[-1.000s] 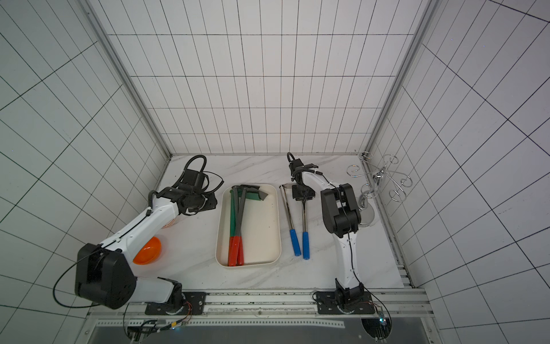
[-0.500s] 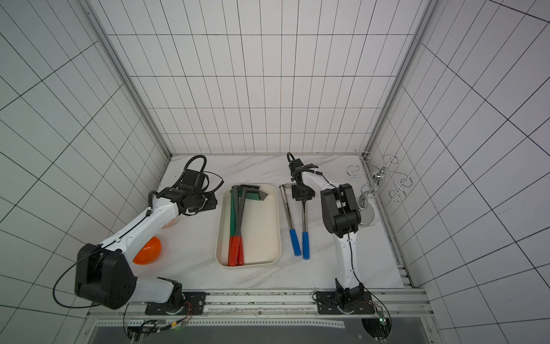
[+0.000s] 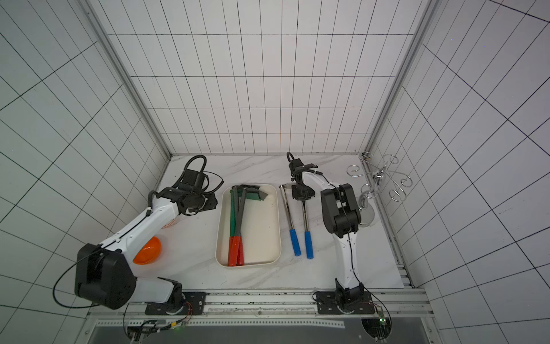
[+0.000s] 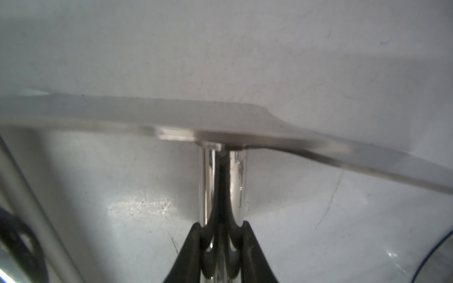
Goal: Put the small hoe into the storage box
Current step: Pick up the hoe from the center of the board.
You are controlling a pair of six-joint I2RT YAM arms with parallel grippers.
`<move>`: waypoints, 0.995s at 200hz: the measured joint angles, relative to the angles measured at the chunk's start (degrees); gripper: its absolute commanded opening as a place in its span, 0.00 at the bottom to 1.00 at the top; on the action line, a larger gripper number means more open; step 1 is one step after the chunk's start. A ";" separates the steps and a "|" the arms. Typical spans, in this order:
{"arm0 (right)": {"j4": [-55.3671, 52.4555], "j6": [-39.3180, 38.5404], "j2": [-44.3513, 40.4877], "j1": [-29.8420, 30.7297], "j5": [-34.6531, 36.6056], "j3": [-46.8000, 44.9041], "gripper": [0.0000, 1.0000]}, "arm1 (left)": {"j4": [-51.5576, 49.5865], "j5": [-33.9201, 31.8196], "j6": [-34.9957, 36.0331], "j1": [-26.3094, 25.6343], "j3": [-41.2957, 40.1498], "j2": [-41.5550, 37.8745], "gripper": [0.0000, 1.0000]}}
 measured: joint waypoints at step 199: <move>-8.57 1.42 -18.73 0.20 -11.58 0.00 0.07 | 0.72 2.32 0.22 0.00 -0.63 -0.74 0.44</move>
